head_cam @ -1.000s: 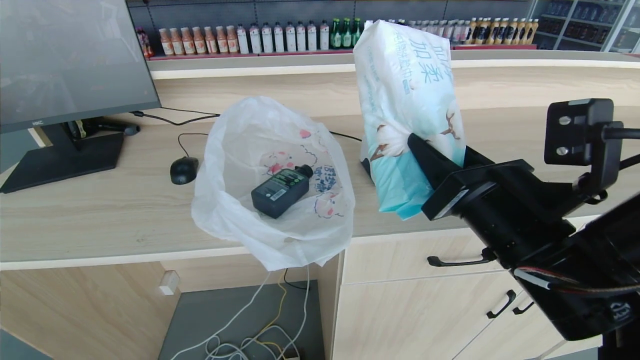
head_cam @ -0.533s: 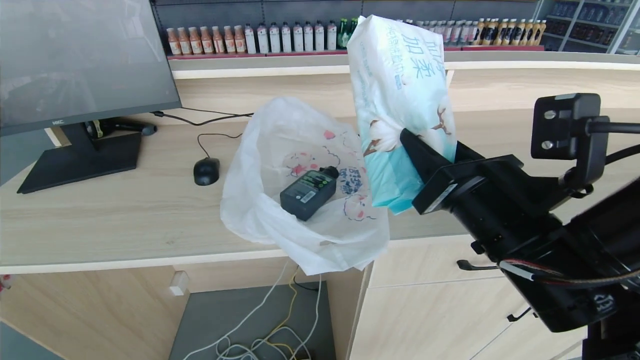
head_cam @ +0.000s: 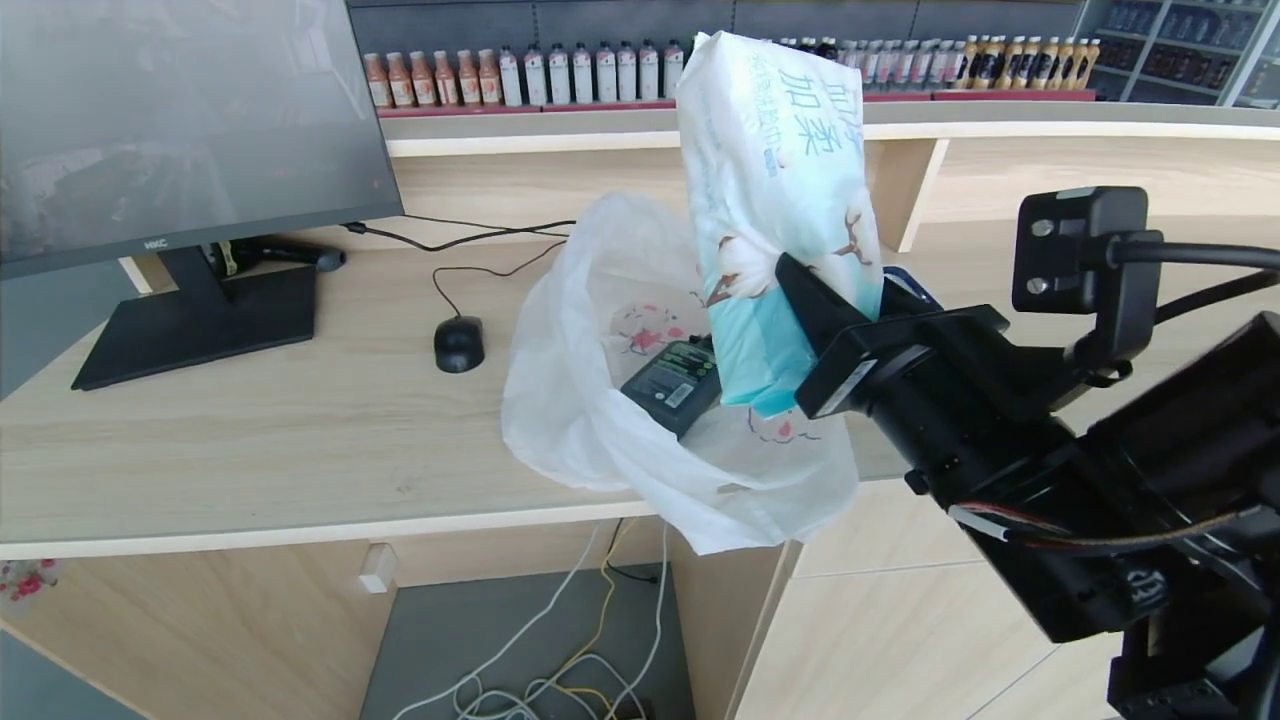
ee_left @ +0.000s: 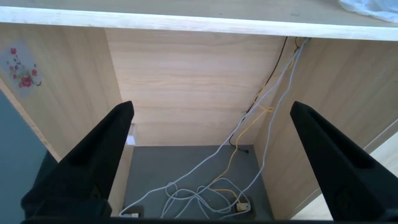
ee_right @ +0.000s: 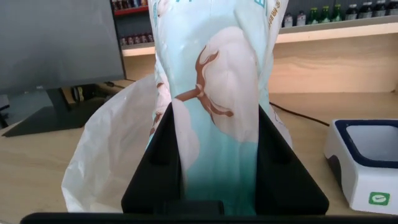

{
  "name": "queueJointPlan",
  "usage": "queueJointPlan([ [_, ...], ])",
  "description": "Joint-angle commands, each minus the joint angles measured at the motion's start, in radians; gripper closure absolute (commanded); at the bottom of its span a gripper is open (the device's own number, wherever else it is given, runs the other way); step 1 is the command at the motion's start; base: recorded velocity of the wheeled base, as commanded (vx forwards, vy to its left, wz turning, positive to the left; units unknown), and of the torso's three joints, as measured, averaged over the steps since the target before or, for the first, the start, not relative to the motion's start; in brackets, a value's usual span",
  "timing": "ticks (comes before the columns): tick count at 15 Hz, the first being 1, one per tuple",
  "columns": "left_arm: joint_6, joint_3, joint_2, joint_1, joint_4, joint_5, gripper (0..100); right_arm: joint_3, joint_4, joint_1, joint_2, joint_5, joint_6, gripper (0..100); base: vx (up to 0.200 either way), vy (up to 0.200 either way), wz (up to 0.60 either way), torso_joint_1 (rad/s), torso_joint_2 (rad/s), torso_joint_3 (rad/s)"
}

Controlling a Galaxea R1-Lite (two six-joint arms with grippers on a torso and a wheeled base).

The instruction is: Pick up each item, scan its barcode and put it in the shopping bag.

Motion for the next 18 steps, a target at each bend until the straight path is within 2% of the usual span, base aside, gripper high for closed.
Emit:
queueJointPlan([
  [1,0.000,0.000,0.000,-0.001,0.000,0.000,0,-0.022,0.002,0.000,0.056,0.000,0.000,100,0.000,0.000,0.00,0.000,0.00,0.000],
  [18,0.000,0.000,0.000,-0.001,0.000,0.000,0,-0.085,0.002,0.000,0.251,0.034,-0.018,100,0.000,0.000,0.00,0.000,0.00,0.000],
])
